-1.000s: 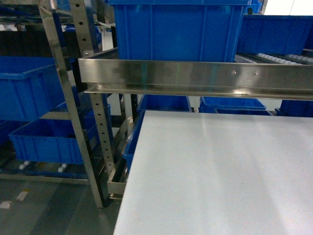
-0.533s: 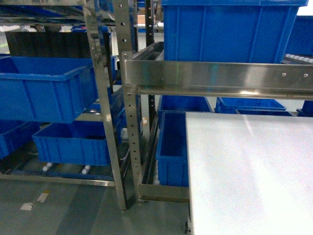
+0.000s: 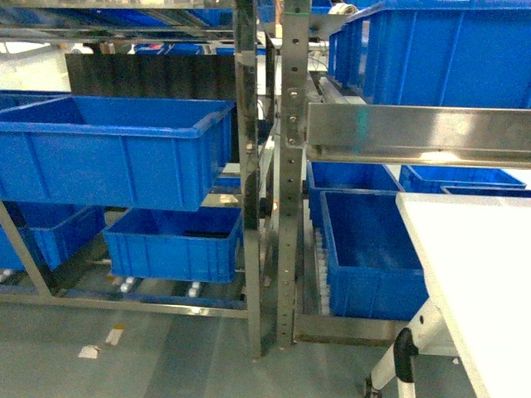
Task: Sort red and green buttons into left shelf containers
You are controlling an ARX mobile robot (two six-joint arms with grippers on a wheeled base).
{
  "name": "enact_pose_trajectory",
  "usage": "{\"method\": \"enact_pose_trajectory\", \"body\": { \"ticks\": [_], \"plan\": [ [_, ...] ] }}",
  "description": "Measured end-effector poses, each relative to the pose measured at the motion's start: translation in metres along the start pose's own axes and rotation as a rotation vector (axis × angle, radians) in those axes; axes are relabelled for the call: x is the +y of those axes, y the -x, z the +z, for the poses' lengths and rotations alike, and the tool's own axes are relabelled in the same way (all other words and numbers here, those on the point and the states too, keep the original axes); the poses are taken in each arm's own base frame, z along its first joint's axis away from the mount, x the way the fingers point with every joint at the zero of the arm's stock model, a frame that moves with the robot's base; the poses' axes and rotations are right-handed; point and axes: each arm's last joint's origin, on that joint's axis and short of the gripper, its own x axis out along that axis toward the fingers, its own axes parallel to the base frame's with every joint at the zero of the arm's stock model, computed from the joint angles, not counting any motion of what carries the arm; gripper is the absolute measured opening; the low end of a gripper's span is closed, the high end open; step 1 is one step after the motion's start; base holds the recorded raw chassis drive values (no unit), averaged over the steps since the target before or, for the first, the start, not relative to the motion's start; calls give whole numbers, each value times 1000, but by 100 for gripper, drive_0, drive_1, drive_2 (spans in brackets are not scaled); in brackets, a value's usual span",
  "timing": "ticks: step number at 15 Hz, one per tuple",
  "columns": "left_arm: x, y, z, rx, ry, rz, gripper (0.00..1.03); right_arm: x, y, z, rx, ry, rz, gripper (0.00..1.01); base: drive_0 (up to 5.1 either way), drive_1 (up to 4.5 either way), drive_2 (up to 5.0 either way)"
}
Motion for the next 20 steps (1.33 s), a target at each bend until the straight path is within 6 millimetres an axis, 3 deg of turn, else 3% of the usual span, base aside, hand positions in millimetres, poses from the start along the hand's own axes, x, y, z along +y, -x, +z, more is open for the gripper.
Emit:
{"method": "enact_pose_trajectory", "body": {
  "ticks": [14,18,20],
  "plan": [
    [0,0,0,0,0,-1,29,0,0,0,1,0,0,31,-497,245,245],
    [0,0,0,2,3,0,29,0,0,-1,5,-1,3,31,0,0,0],
    [-1,0,1,-7,2,-3,29,0,0,0,-2,1,3,31,7,436,-422]
  ]
}}
